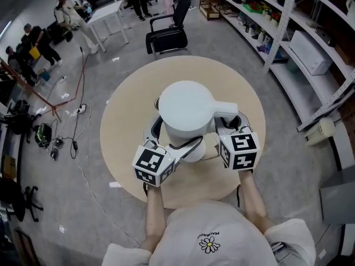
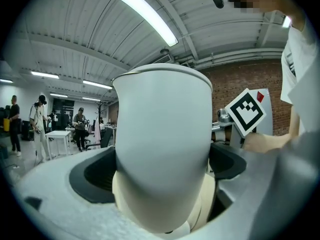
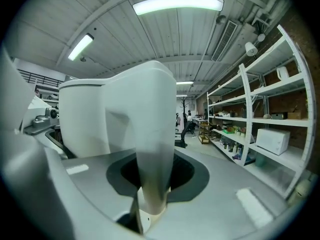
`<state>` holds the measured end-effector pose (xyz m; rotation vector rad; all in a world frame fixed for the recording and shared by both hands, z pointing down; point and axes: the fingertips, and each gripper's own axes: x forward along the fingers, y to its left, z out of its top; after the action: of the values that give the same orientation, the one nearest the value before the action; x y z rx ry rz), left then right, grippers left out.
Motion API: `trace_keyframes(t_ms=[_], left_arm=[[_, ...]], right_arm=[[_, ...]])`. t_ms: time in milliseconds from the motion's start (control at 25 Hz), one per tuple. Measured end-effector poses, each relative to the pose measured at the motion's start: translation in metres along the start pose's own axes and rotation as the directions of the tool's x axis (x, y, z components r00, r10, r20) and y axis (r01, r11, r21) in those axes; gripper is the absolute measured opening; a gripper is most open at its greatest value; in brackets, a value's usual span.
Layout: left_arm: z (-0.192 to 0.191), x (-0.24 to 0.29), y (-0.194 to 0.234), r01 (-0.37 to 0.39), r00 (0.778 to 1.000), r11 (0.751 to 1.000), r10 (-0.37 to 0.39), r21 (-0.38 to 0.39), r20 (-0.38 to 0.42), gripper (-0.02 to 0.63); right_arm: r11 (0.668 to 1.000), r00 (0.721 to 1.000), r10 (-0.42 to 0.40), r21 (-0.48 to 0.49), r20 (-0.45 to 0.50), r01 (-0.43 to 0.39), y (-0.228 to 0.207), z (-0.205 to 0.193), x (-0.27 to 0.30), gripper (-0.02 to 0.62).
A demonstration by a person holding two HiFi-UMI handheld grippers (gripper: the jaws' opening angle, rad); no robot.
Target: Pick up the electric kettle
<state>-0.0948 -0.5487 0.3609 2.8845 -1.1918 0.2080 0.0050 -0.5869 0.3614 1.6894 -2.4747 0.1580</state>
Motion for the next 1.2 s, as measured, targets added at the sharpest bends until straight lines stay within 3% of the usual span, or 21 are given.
trace_keyframes(t_ms=[320,1200], left_arm=[[0.019,-0.007,-0.011,-0.011,1.000,1.000,0.011,-0.002,0.015,0.583],[0.029,-0.018,-0.015,-0.025,0.999,1.000,0.025,0.009,0.041,0.583]], right_arm=[[1.000,0.999,0.004,-0.014,0.036,-0.003,-0.001,0.021,-0.017,0.084],[1.000,0.997,0.010,-0.024,0.080,-0.008,0.006,0.032,-0.027,0.084]])
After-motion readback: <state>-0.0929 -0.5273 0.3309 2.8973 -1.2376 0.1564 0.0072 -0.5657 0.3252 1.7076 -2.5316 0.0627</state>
